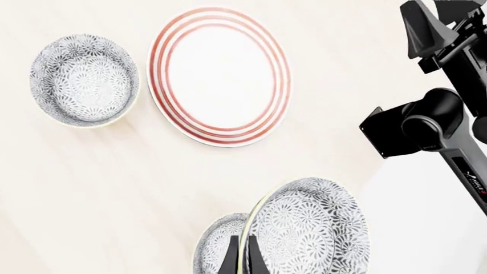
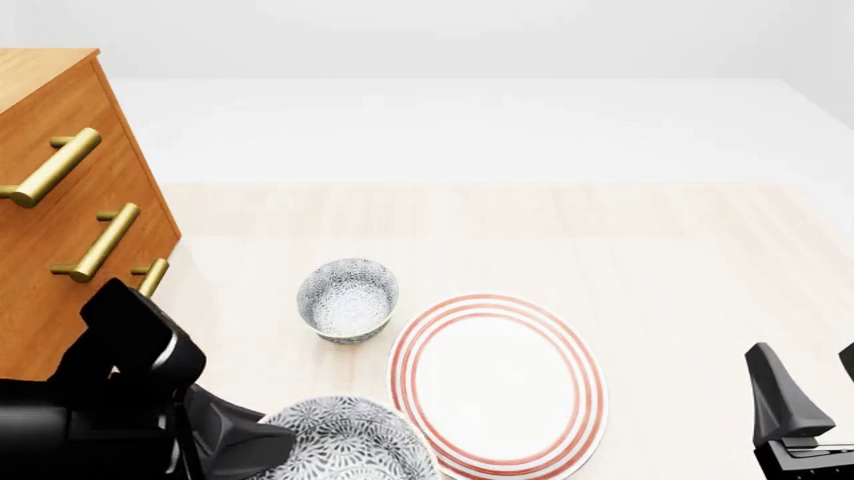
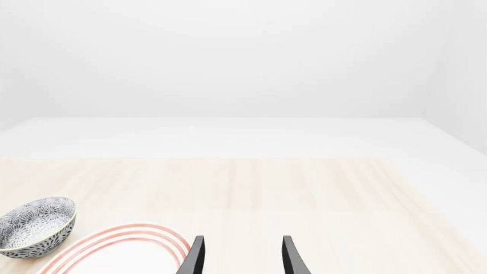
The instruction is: Stack the bowl in the middle on the bowl at the back.
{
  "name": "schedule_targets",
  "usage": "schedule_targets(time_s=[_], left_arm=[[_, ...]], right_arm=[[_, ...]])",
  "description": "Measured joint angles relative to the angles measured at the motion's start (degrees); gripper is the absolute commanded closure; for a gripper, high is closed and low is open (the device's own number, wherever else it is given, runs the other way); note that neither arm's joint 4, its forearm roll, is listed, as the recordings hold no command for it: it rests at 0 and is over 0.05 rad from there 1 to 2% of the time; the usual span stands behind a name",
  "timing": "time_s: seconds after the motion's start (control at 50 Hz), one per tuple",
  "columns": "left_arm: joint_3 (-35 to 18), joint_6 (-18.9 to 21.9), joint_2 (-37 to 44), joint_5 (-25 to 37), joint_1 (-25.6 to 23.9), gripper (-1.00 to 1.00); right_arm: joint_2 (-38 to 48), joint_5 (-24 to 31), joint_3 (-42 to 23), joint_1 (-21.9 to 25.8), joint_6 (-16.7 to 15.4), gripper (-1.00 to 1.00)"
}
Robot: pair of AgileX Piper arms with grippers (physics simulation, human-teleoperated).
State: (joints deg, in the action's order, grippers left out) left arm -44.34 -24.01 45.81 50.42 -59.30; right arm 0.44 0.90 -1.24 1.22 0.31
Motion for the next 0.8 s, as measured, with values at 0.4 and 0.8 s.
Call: schedule_targets(time_s=[0.4,0.8], left_arm=[[7.38,-3.26,0.19,-3.81,-3.45,1.0],[15.55,-5.06,-3.07,-5.54,-2.04,1.0]], right_arm=[[0.03,-0.03,-0.06,0.02,0.02,-1.0],[0.05,-0.13,0.05,0.0,0.17,-1.0]])
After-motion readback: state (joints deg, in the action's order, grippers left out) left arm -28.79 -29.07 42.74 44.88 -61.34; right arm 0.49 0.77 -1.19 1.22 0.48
